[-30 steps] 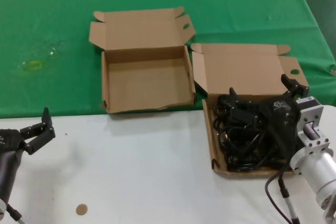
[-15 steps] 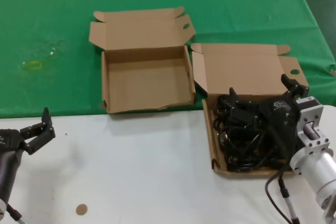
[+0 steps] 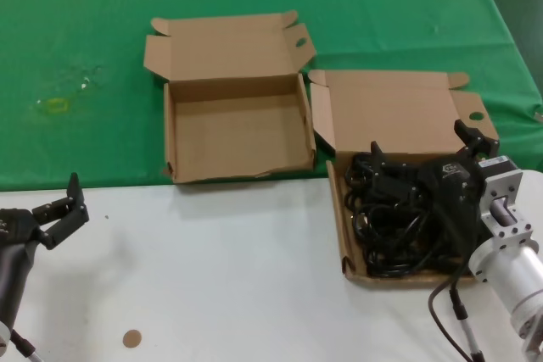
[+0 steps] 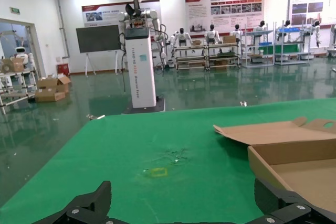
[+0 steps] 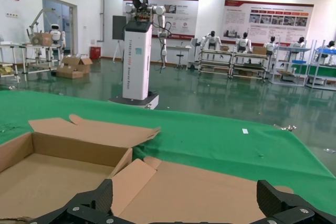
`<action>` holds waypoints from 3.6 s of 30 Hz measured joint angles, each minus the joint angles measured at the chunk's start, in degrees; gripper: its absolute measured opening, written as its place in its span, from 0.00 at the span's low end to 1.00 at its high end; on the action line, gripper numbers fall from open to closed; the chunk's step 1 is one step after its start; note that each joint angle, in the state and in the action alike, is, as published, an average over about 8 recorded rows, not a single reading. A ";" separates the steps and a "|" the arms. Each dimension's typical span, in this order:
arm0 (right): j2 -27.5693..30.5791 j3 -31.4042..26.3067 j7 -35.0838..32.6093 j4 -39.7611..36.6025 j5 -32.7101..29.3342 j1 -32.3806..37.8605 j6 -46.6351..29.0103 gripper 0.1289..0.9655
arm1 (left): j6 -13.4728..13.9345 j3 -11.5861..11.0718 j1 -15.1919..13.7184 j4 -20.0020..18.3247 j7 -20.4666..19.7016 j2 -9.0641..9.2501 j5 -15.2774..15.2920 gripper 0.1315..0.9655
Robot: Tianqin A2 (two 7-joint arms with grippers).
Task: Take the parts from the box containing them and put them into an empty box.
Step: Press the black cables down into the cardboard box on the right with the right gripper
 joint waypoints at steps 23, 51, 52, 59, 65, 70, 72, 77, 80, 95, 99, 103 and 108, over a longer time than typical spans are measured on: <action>1.76 -1.89 0.79 0.26 0.67 0.32 1.50 1.00 | 0.00 0.00 0.00 0.00 0.00 0.00 0.01 0.74; 44.50 -25.14 9.25 8.20 17.34 11.73 -1.78 1.00 | 0.00 0.00 0.00 0.00 0.00 0.00 0.01 0.10; 45.65 -25.84 10.26 8.24 16.28 12.83 -3.70 1.00 | 0.00 0.00 0.00 0.00 -0.01 0.00 0.01 0.09; 49.47 -30.60 14.25 5.95 8.73 23.67 -20.07 1.00 | 0.00 0.00 0.00 0.00 -0.05 0.00 0.01 0.03; 48.55 -34.12 10.86 1.35 4.95 34.03 -35.94 1.00 | 0.00 0.00 0.00 0.00 -0.04 0.00 0.02 0.02; 46.37 -34.88 5.11 -2.88 2.32 39.63 -48.47 1.00 | 0.00 0.00 0.00 0.00 -0.03 0.00 0.02 0.01; 45.35 -34.83 2.60 -4.75 0.84 41.18 -53.05 1.00 | 0.00 0.00 0.00 0.00 -0.02 0.00 0.02 0.01; 42.66 -34.41 -2.21 -9.49 -3.62 43.97 -61.98 1.00 | 0.00 0.00 0.00 0.00 -0.02 0.00 0.02 0.01; 40.93 -34.16 -3.99 -12.27 -6.41 45.15 -65.25 1.00 | 0.00 0.00 0.00 0.00 -0.02 0.00 0.02 0.01; 32.28 -32.76 -12.06 -24.29 -17.32 48.69 -68.49 0.95 | 0.00 0.00 0.00 0.00 -0.02 0.00 0.02 0.01; 30.88 -32.24 -13.02 -25.63 -18.91 49.05 -68.26 0.93 | 0.00 0.00 0.00 0.00 -0.02 0.00 0.02 0.01; 29.76 -31.66 -13.62 -26.65 -20.10 49.25 -68.08 0.89 | 0.00 0.00 0.00 0.00 -0.02 0.00 0.02 0.01; 28.81 -31.01 -14.25 -27.48 -21.15 49.14 -67.94 0.80 | 0.00 0.00 0.00 0.00 -0.02 0.00 0.02 0.01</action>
